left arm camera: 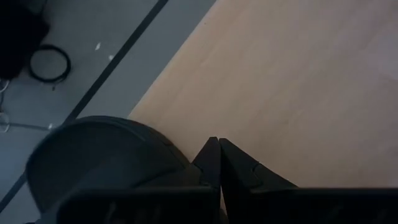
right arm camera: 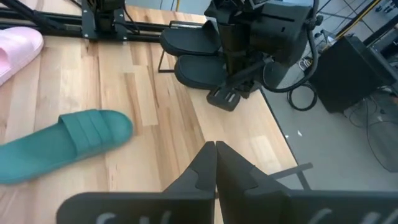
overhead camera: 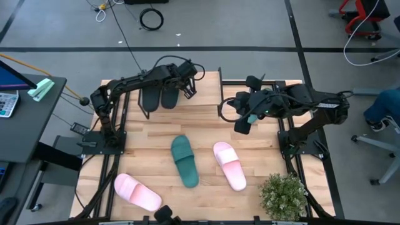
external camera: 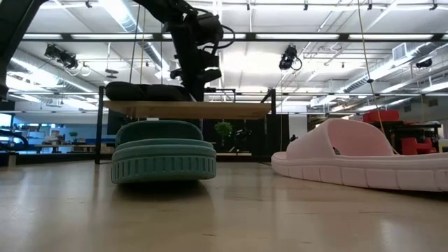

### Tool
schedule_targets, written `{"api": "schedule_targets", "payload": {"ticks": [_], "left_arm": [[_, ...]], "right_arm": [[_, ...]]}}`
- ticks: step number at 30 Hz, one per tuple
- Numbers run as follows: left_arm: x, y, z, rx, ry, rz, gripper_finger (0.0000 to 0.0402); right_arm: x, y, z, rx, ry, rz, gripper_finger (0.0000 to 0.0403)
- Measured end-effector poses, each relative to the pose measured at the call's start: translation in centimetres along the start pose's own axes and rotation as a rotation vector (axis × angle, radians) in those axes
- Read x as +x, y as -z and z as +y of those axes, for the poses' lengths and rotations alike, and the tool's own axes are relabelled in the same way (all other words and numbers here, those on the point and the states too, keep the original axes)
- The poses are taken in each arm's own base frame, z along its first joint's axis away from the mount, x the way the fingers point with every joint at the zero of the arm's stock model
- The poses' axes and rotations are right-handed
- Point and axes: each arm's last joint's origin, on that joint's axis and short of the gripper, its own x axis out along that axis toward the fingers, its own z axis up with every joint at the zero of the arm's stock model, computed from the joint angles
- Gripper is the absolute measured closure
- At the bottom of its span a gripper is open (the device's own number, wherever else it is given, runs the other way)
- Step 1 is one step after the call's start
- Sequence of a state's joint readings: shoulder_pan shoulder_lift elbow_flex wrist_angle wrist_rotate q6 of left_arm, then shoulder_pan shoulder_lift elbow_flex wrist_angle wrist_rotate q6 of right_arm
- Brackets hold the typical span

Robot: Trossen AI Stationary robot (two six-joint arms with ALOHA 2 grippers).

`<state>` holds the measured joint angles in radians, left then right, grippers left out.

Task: Pick and place slides into the shelf
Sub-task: Put the black slipper on the shelf

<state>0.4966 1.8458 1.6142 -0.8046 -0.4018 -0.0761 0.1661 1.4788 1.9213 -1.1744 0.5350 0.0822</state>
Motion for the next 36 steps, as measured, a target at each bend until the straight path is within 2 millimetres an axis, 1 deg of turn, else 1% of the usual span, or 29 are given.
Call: {"api": "schedule_targets", "payload": {"ticks": [11, 17, 21, 25, 28, 31, 33, 36], "left_arm": [[0.0, 0.4, 0.4, 0.006, -0.080, 0.034, 0.0393], [0.1, 0.4, 0.4, 0.007, -0.090, 0.033, 0.0394], [-0.3, 0.4, 0.6, 0.007, -0.090, 0.034, 0.0388], [-1.9, 0.0, 0.8, 0.024, -0.089, 0.050, 0.0364], [-3.4, -0.5, 0.7, 0.041, -0.082, 0.055, 0.0349], [-5.1, -1.1, 0.3, 0.068, -0.045, 0.041, 0.0336], [-6.5, -1.6, -0.2, 0.106, -0.002, 0.026, 0.0328], [-8.7, -1.8, -1.2, 0.158, 0.069, 0.014, 0.0315]], "right_arm": [[0.0, 0.0, 0.0, 0.005, 0.000, 0.000, 0.0394], [0.0, 0.0, 0.0, 0.005, 0.000, 0.000, 0.0393], [0.0, 0.0, 0.0, 0.005, 0.000, 0.000, 0.0393], [0.0, 0.1, 0.0, 0.002, -0.001, 0.006, 0.0392], [0.0, 0.1, 0.0, 0.000, 0.000, 0.010, 0.0392], [0.0, 0.1, 0.0, 0.010, 0.000, 0.011, 0.0392], [0.1, 0.2, 0.1, 0.051, -0.002, 0.014, 0.0392], [0.8, 0.7, 0.5, 0.084, -0.007, 0.046, 0.0392]]}}
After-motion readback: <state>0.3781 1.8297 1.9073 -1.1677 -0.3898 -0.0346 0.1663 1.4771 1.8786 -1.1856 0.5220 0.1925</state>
